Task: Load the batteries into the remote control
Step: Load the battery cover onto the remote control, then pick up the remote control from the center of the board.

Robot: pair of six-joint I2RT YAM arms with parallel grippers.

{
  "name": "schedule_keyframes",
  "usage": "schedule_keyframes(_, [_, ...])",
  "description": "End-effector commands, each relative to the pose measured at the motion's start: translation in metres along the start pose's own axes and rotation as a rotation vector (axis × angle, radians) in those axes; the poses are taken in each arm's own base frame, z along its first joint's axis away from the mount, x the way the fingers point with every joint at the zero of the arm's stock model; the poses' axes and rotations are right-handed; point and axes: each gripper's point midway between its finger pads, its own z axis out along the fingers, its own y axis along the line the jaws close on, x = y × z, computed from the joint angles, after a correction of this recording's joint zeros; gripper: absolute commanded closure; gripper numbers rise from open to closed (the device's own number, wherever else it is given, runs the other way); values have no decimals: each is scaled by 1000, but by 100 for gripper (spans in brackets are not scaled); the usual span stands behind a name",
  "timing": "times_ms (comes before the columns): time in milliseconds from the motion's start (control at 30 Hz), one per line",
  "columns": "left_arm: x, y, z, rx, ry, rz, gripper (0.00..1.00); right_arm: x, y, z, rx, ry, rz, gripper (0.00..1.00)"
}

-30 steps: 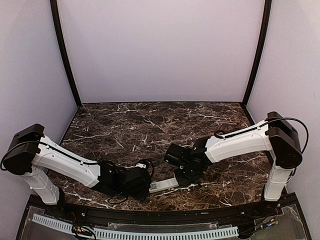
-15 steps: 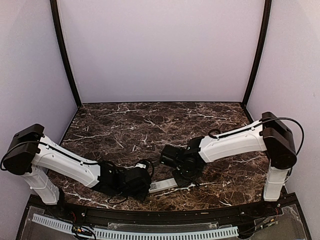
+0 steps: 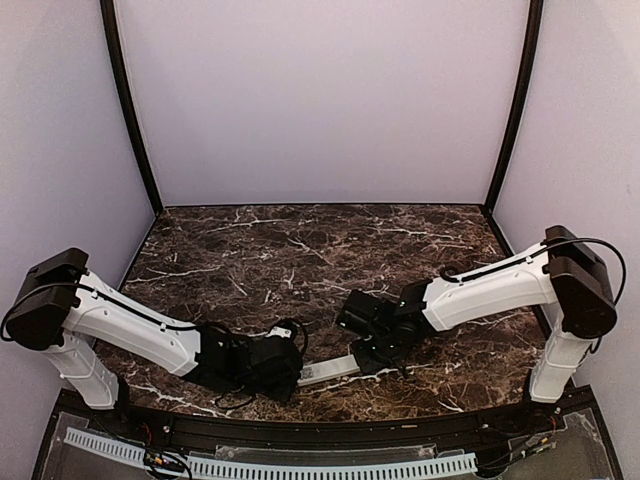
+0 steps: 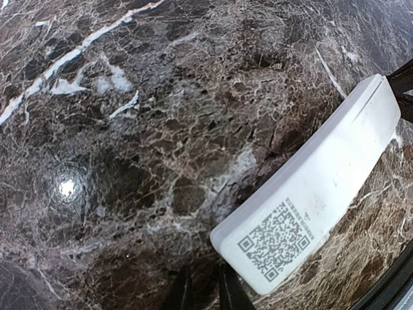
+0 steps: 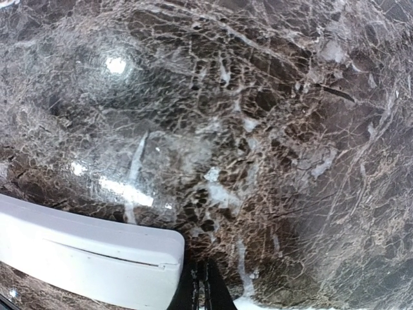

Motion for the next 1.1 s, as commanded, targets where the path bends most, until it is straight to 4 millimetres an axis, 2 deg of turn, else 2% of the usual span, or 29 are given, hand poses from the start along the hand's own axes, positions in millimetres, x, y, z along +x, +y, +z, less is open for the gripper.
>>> schedule_keyframes(0, [13, 18, -2, -69, 42, 13, 85, 40, -8, 29, -21, 156, -9, 95])
schedule_keyframes(67, [12, 18, -3, -70, 38, 9, 85, 38, -15, 25, -2, 150, -7, 94])
schedule_keyframes(333, [12, 23, -5, -85, 31, -3, 82, 30, -59, 10, 102, 125, 26, 76])
schedule_keyframes(533, [7, 31, -13, -105, 3, -22, 79, 8, -88, -25, 168, 47, 28, 64])
schedule_keyframes(600, [3, 39, -22, -127, -22, -35, 78, -7, -94, -41, 177, 6, -4, 60])
schedule_keyframes(633, [0, 45, -25, -146, -42, -37, 77, -17, -91, -51, 159, -29, -44, 57])
schedule_keyframes(700, [-7, 53, -39, -160, -83, -51, 75, -41, -68, -73, 60, -125, -220, 51])
schedule_keyframes(767, [-18, 58, -55, -151, -137, -60, 69, -61, -24, -103, -100, -262, -439, 27])
schedule_keyframes(800, [-23, 60, -64, -135, -166, -56, 63, -63, 5, -119, -202, -331, -574, 20])
schedule_keyframes(867, [-37, 63, -81, -120, -236, -46, 54, -55, 54, -147, -386, -453, -848, 17])
schedule_keyframes(900, [-47, 66, -93, -114, -289, -55, 50, -51, 72, -156, -464, -504, -947, 17])
schedule_keyframes(1000, [-61, 77, -116, -130, -375, -44, 15, -32, 103, -157, -625, -518, -1171, 16])
schedule_keyframes(1067, [-72, 84, -131, -134, -444, -40, 3, -23, 115, -143, -655, -461, -1260, 16])
